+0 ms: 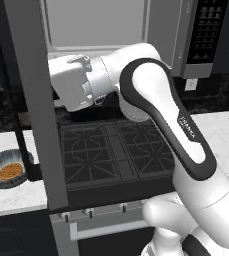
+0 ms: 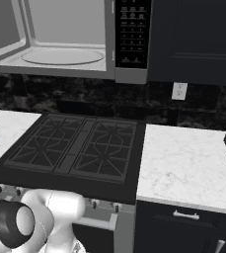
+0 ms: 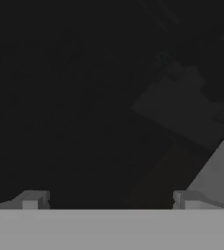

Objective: Open the microwave, place the bowl with waffle inside the microwave, then close the microwave door and turn it on.

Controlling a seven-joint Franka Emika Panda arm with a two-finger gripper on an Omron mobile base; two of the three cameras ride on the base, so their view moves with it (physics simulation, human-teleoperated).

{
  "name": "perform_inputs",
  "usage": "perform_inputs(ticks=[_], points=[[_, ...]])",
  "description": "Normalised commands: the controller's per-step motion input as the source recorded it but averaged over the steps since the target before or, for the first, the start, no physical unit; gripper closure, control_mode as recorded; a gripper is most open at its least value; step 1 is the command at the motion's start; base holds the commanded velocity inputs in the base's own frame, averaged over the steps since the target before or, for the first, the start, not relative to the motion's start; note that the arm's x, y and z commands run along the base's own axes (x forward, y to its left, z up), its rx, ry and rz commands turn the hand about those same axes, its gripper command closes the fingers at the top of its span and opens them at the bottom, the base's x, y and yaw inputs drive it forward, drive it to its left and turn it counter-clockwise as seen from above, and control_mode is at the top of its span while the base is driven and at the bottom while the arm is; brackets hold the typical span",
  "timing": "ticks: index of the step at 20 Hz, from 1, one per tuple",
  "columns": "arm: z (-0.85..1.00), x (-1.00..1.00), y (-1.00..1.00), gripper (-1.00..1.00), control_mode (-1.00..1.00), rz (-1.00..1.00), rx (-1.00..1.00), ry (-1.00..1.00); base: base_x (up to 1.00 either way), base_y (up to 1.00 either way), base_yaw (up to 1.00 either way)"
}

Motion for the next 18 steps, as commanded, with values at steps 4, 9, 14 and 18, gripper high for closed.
perform_inputs(ticks=[4,9,14,18], points=[[0.0,0.0,0.75,-1.0,-1.0,0.0,-0.09,0.0,0.0,0.0,0.0],[0.0,-0.02,0.45,-1.0,-1.0,0.0,-0.11,0.0,0.0,0.0,0.0],[0.0,-0.27,0.03,-1.0,-1.0,0.0,-0.12,0.01,0.0,0.0,0.0],[0.0,-0.46,-0.27,-1.0,-1.0,0.0,-0.06,0.0,0.0,0.0,0.0]])
